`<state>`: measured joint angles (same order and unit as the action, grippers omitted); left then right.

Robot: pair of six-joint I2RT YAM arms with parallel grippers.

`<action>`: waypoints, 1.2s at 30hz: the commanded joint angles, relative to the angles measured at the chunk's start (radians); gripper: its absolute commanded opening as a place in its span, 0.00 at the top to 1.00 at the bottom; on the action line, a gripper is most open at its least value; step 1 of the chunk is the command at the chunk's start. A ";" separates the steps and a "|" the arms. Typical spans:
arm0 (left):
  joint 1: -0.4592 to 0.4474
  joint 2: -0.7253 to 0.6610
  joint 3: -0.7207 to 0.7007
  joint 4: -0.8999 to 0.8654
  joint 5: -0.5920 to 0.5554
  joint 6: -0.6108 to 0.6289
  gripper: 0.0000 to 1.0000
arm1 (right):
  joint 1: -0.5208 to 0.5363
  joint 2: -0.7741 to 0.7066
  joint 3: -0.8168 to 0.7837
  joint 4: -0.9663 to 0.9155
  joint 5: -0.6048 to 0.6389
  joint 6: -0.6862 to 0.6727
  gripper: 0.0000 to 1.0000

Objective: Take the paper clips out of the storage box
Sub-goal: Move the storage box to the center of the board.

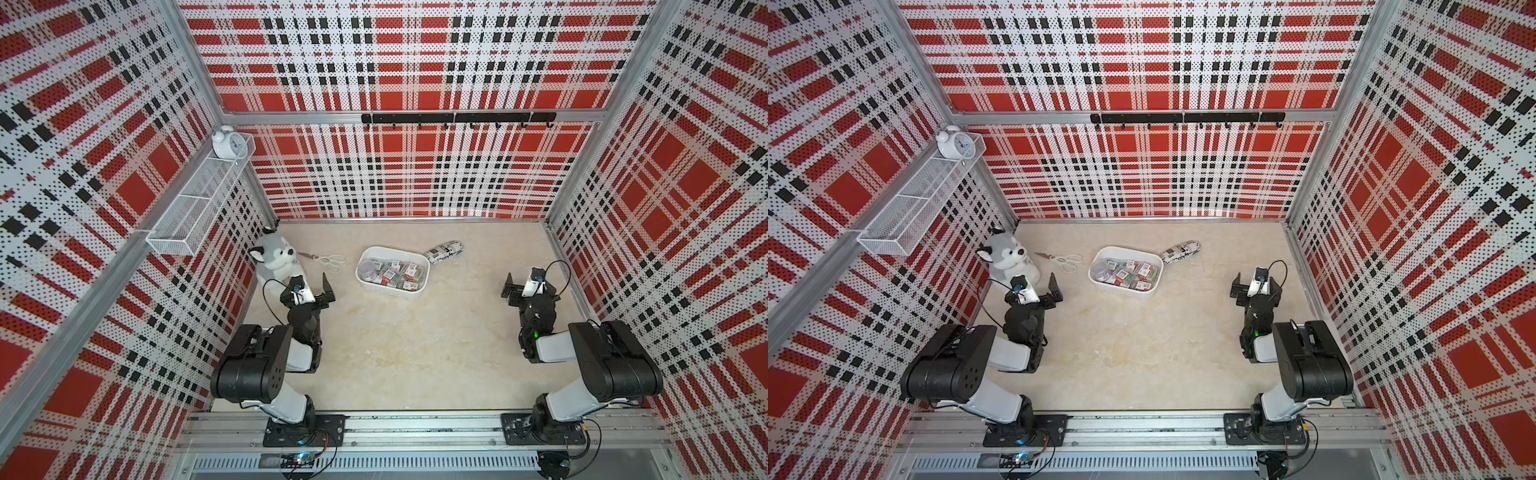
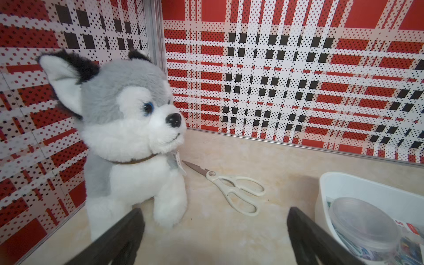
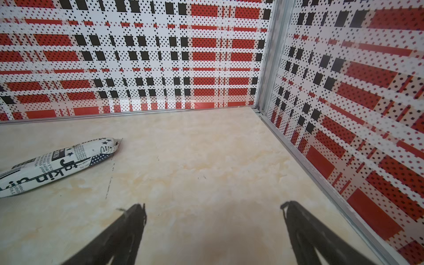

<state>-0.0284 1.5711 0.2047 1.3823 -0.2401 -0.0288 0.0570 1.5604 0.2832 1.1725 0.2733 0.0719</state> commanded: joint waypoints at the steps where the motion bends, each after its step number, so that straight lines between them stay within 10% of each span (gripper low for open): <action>1: 0.001 0.006 0.013 0.004 0.010 0.004 0.02 | 0.007 0.014 -0.003 0.009 -0.004 -0.001 0.00; 36: 0.008 0.007 0.016 0.002 0.026 -0.001 0.02 | 0.005 0.012 0.000 0.000 -0.014 0.004 0.00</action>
<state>-0.0277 1.5711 0.2047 1.3823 -0.2363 -0.0288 0.0570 1.5604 0.2832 1.1721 0.2703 0.0723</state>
